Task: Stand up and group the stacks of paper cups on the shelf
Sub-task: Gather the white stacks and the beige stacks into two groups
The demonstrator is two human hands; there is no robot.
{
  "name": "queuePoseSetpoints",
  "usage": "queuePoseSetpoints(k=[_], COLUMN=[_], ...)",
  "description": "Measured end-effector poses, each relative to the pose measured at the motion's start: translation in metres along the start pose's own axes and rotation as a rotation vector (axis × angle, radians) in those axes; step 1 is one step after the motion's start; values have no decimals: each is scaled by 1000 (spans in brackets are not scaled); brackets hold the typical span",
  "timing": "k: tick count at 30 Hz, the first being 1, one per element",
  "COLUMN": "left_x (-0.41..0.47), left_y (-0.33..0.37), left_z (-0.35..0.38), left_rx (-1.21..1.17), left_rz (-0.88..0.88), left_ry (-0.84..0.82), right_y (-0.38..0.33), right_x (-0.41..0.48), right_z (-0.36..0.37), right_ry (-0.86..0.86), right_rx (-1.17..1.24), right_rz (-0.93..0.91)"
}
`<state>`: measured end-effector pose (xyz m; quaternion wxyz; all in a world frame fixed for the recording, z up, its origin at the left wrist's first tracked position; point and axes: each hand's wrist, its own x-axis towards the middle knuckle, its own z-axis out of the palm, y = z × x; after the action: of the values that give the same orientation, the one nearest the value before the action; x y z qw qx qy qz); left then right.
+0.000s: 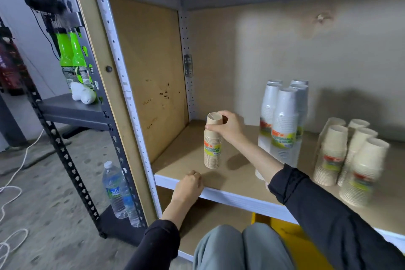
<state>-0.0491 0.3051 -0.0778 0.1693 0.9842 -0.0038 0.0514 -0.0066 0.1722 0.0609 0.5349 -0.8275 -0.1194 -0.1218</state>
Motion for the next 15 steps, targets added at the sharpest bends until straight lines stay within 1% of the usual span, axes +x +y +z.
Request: queuePoseSetpoints(k=[5, 15], left_x=[-12, -24], left_y=[23, 80], left_z=[6, 19], left_rx=[30, 70], left_rz=[55, 266], left_ry=[-20, -77], right_y=[4, 10], right_x=[-29, -71], right_z=[-39, -102], right_ry=[-1, 13], right_rx=[-43, -71], right_rz=[-21, -17])
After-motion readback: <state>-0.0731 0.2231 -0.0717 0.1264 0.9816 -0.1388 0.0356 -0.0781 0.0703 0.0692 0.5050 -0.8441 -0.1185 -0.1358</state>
